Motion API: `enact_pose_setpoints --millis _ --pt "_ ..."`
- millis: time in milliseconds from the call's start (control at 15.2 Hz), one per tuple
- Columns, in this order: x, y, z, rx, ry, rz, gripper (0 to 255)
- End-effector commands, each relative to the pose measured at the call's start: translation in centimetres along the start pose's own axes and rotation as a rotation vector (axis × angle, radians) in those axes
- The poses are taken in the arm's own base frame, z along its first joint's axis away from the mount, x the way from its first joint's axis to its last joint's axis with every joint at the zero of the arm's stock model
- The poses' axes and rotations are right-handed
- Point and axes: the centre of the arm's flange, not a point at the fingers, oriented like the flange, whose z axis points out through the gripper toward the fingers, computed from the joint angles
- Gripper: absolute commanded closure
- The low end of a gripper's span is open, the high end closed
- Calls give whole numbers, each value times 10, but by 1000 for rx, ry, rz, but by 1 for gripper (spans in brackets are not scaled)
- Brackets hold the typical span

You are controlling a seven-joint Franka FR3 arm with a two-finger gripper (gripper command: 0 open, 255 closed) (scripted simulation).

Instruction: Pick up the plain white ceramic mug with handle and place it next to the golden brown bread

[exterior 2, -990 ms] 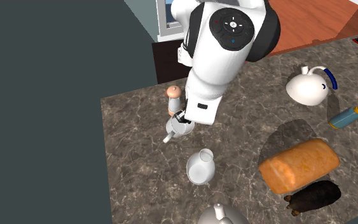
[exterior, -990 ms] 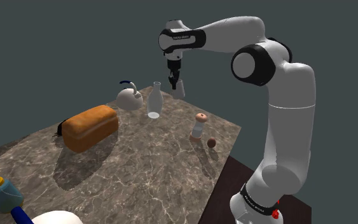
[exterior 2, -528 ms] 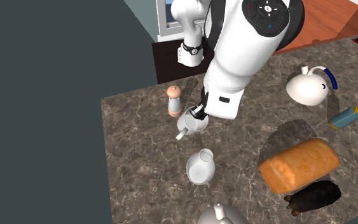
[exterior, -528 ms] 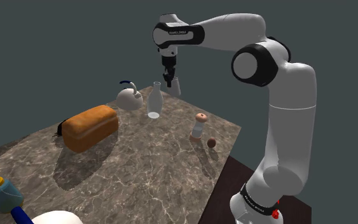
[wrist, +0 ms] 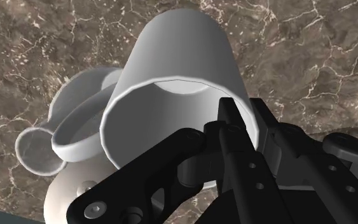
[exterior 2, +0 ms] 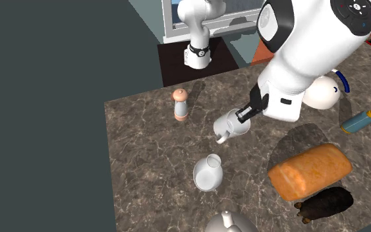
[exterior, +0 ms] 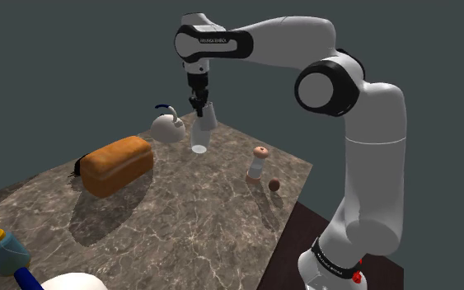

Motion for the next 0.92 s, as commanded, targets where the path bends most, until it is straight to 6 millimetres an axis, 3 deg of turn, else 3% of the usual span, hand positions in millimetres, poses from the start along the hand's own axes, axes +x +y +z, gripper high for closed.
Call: enact_pose_setpoints --millis 0,660,858 --pt "14 -22 -3 0 0 1 255" --pt "83 -134 -18 0 0 1 255" --pt "89 -141 -8 0 0 1 255"
